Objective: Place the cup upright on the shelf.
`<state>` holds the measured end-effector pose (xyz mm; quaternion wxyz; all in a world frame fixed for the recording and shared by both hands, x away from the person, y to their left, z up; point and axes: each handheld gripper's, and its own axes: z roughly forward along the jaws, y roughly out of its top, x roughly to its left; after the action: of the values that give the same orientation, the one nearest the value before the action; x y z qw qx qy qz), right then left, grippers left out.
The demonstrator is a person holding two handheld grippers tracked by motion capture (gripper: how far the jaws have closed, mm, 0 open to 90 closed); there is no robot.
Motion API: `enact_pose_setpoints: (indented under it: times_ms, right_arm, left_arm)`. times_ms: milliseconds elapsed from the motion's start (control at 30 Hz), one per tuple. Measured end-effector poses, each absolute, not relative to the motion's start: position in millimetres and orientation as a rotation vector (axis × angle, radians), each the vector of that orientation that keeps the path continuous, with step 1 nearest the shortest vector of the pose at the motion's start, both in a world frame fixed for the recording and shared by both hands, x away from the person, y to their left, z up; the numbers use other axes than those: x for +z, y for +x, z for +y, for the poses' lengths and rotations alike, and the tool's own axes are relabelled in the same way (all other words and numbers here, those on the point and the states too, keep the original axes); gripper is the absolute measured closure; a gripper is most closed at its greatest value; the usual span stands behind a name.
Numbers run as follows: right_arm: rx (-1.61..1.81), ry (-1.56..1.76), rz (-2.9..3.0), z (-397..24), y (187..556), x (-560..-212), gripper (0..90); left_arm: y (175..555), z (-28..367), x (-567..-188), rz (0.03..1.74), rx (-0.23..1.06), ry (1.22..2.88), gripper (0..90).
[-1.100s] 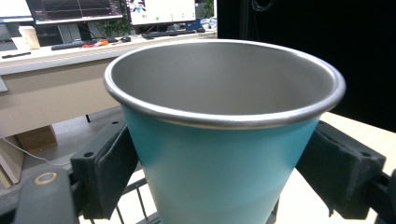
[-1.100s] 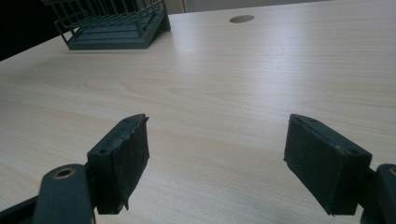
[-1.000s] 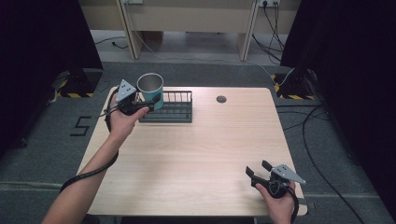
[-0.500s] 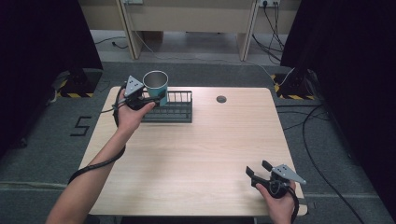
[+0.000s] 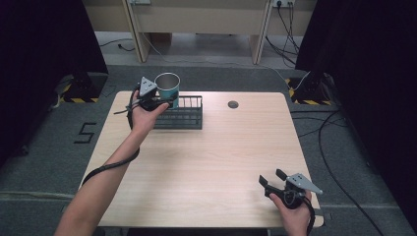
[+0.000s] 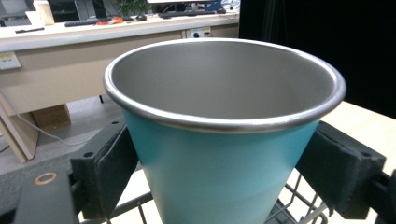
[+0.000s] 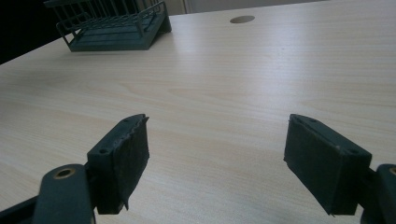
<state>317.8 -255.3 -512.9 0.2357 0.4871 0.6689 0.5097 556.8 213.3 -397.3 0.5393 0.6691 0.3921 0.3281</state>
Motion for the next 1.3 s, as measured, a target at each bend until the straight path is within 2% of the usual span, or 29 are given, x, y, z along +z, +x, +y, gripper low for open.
enact_pose_setpoints:
  times_ms: [1300]
  right_arm:
    - [1.403, 1.334, 1.835, -255.5, 317.6, -512.9, 22.7]
  left_arm:
    - [572.7, 204.1, -444.7, 1.086, 0.703, 1.662, 15.0]
